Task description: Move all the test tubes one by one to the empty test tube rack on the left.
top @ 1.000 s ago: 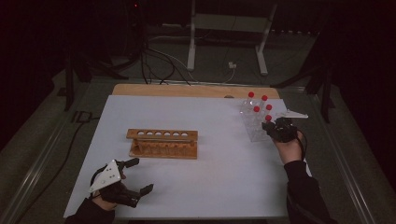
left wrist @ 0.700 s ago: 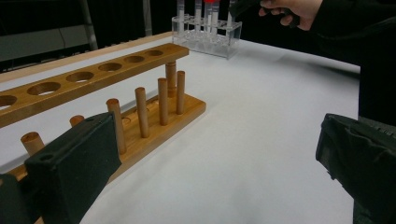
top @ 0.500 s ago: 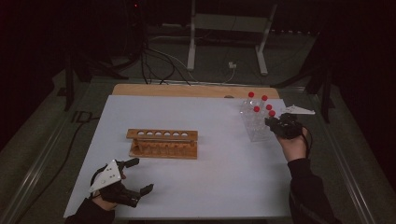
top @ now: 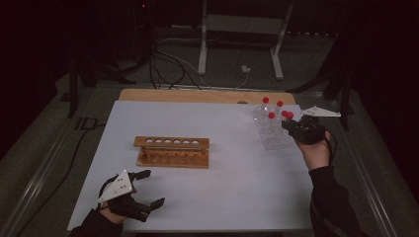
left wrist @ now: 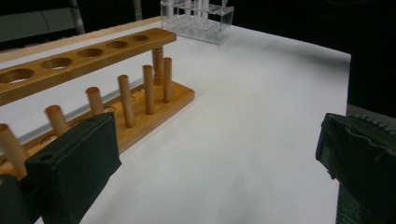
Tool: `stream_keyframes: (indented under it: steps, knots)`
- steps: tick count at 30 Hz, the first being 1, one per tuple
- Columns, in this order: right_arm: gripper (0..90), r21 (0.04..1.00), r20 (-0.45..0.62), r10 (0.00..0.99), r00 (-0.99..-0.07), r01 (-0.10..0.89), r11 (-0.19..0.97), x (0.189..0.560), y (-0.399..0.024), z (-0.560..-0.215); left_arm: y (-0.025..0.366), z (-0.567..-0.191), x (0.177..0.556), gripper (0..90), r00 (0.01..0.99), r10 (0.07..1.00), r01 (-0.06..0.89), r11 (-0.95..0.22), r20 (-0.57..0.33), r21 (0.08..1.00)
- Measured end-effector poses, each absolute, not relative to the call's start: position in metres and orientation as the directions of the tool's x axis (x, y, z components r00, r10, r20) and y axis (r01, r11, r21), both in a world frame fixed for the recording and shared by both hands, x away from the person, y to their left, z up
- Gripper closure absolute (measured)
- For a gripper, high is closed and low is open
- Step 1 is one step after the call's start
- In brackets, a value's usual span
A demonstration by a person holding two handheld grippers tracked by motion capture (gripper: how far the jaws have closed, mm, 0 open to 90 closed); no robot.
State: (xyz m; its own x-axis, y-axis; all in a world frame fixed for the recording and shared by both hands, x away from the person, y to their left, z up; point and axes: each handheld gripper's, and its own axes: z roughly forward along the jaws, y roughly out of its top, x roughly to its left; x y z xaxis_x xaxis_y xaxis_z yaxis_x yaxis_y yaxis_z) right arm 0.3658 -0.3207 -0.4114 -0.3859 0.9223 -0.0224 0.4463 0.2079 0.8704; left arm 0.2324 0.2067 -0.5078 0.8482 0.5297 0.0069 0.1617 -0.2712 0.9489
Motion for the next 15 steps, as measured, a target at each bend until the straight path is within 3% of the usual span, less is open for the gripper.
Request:
stream_keyframes:
  steps: [15]
  knots:
    - [75.5,0.862,-0.027,0.872,-0.489,0.430,0.268,0.352,-0.286,-0.411,0.193,-0.481,0.241,0.5,0.872,0.488,0.213,-0.300,-0.043,0.930]
